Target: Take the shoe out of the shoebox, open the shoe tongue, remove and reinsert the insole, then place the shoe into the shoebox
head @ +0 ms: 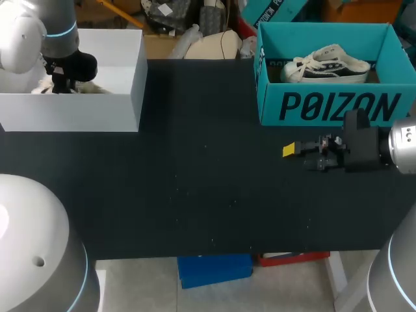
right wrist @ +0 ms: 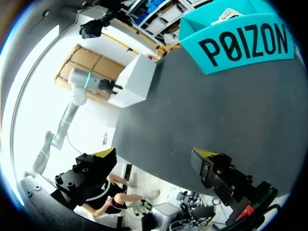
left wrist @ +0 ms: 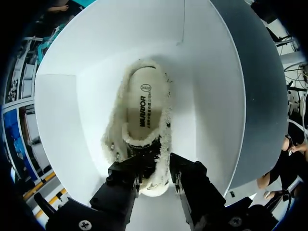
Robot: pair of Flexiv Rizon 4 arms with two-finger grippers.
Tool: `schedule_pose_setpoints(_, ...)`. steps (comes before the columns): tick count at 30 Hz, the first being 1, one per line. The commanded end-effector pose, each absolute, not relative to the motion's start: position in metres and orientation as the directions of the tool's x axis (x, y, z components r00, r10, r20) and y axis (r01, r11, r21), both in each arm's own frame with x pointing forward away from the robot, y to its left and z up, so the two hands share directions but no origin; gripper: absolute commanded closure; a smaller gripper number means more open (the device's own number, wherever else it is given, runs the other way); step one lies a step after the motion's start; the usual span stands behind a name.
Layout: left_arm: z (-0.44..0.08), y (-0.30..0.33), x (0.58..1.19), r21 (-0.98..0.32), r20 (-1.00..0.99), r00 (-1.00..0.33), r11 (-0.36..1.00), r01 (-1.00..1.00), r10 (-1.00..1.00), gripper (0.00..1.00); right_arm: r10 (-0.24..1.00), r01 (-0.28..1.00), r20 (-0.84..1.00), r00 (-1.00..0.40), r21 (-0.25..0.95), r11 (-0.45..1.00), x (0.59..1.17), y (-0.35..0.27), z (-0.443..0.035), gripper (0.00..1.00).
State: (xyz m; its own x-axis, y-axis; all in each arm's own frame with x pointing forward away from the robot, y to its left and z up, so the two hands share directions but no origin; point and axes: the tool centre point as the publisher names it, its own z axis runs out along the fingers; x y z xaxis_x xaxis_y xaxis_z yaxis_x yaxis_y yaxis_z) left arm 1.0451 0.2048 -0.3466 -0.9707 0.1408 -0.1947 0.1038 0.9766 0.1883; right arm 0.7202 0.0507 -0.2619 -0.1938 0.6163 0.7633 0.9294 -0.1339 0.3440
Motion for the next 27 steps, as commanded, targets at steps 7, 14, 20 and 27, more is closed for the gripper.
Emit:
schedule_pose_setpoints(7, -0.294, 0.195, 1.039, 0.105, -0.196, -0.972, 0.989, 0.108, 0.127, 0.35, 0.618, 0.930, 0.762, -0.192, 0.343, -0.134, 0.720, 0.051, -0.261, 0.00)
schedule_pose_setpoints(14, -0.251, 0.177, 1.031, 0.122, -0.231, -0.965, 0.988, 0.093, 0.120, 0.00, 0.618, 0.930, 0.762, -0.192, 0.343, -0.134, 0.720, 0.051, -0.261, 0.00)
schedule_pose_setpoints(20, -0.222, 0.157, 1.007, 0.086, -0.214, -0.977, 0.996, 0.002, 0.021, 0.00, 0.618, 0.930, 0.762, -0.192, 0.343, -0.134, 0.720, 0.051, -0.261, 0.00)
schedule_pose_setpoints(27, -0.225, 0.126, 0.969, -0.005, -0.136, -0.964, 0.973, -0.231, -0.229, 0.00, 0.618, 0.930, 0.762, -0.192, 0.343, -0.134, 0.720, 0.051, -0.261, 0.00)
